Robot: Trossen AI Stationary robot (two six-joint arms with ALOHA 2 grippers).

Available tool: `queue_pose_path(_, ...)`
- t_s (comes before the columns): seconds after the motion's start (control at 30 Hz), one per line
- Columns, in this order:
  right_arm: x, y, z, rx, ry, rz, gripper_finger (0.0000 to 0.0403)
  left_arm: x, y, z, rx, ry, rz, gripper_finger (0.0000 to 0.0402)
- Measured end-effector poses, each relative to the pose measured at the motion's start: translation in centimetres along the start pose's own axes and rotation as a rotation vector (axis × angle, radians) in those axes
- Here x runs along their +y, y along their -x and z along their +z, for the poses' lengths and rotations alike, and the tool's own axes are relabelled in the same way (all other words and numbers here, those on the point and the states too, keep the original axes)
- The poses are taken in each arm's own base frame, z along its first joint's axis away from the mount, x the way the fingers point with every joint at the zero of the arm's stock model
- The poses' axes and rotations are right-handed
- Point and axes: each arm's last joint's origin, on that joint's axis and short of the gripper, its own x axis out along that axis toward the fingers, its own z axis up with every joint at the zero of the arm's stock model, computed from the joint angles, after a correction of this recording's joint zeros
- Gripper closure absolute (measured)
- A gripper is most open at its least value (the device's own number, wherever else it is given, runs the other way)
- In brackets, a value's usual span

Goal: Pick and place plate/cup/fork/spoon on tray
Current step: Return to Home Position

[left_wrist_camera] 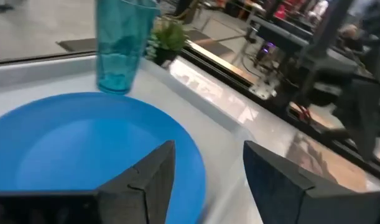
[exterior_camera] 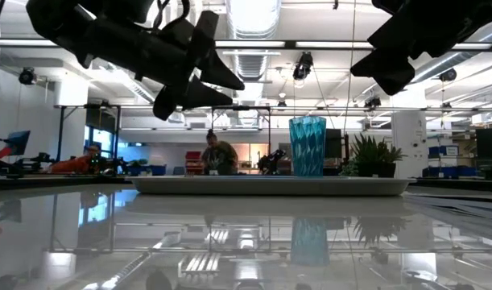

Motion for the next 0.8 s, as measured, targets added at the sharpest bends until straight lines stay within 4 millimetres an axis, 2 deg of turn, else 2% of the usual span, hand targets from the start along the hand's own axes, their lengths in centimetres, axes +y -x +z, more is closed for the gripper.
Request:
queue_pose_path(0.33, 0.0, 0.0, -0.1, 0.002, 0.000, -0.002, 0.0202, 0.0, 0.2, -0.6, 0.047, -0.043, -0.006, 0.0293)
queue_pose_path(0.47, -0.1, 0.0, -0.2, 0.004, 0.061, -0.001, 0.0202, 0.1, 0.4, -1.0, 0.139, -0.108, -0.054, 0.0322)
queue_pose_path(0.53, 0.0, 0.0, -0.6, 0.006, 0.125, 0.006, 0.0202, 0.1, 1.1, -0.9, 0.242, -0.195, -0.169, 0.0341)
queue_pose_path(0.63, -0.2, 0.6, -0.9, -0.031, 0.204, 0.022, 0.0202, -0.2, 2.9, 0.8, 0.297, -0.315, -0.342, 0.0375)
queue_pose_path(0.7, -0.4, 1.3, -1.0, -0.076, 0.254, 0.027, 0.0202, 0.3, 4.5, 1.6, 0.283, -0.417, -0.423, 0.0394)
queue_pose_path(0.8, -1.0, 2.3, -1.2, -0.139, 0.325, 0.028, 0.0202, 1.5, 6.9, 2.5, 0.199, -0.517, -0.508, 0.0396)
